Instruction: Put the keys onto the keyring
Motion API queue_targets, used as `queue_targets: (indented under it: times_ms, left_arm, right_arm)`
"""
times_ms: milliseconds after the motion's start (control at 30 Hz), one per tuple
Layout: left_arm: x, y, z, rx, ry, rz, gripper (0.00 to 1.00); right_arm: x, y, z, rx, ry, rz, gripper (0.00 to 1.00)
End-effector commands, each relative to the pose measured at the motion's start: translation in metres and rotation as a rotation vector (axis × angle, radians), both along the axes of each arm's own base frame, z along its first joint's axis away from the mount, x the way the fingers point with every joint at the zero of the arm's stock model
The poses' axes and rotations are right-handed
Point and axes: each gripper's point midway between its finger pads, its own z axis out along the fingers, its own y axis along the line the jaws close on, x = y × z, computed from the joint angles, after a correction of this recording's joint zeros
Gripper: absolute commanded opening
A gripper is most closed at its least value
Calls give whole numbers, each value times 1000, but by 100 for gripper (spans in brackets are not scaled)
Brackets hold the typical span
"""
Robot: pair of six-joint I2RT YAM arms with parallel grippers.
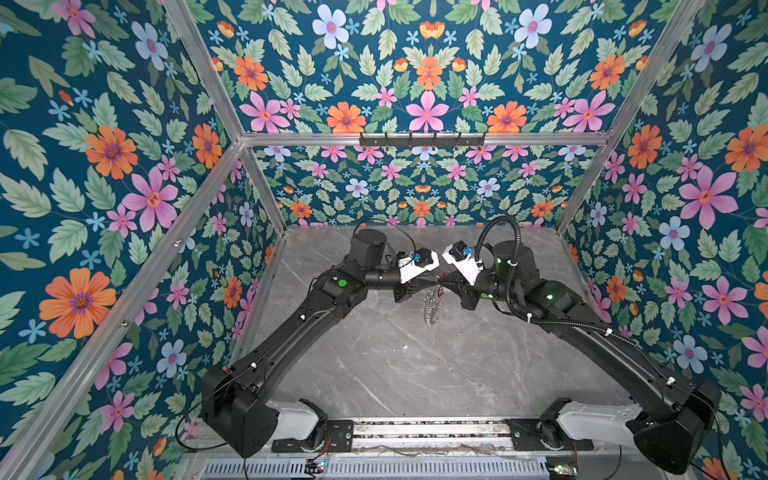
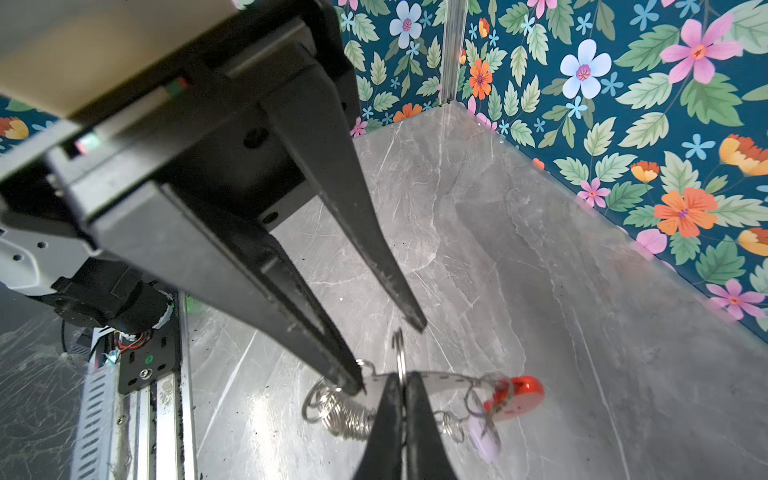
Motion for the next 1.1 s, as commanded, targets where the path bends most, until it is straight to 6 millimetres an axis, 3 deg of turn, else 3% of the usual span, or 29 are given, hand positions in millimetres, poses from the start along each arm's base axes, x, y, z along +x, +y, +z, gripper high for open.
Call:
queue_targets:
  times_ms: [0,367,567,733,933,1067]
  left_arm:
    - [-8,1,-8,36,10,-50,29]
    - [-8,1,1,16,-23,-53,29]
    - [-7,0,6,9,-35,-62,19]
    - [-7,-3,0,20,-7,-75,16]
    - [-6,-1,-5,37,2,-70,22]
    - [-8,0,-5,40,-2,-72,14]
  right_arm:
    - [-3,1,8,3,-49,25,0]
    - [-7,5,6,3,-24,63,0]
    - [-10,8,4,12,-3,80,0]
    - [-13,7,9,27,-8,86,0]
    - [-13,7,15,36,-20,85,0]
    - [-13,9,16,42,-13,91,0]
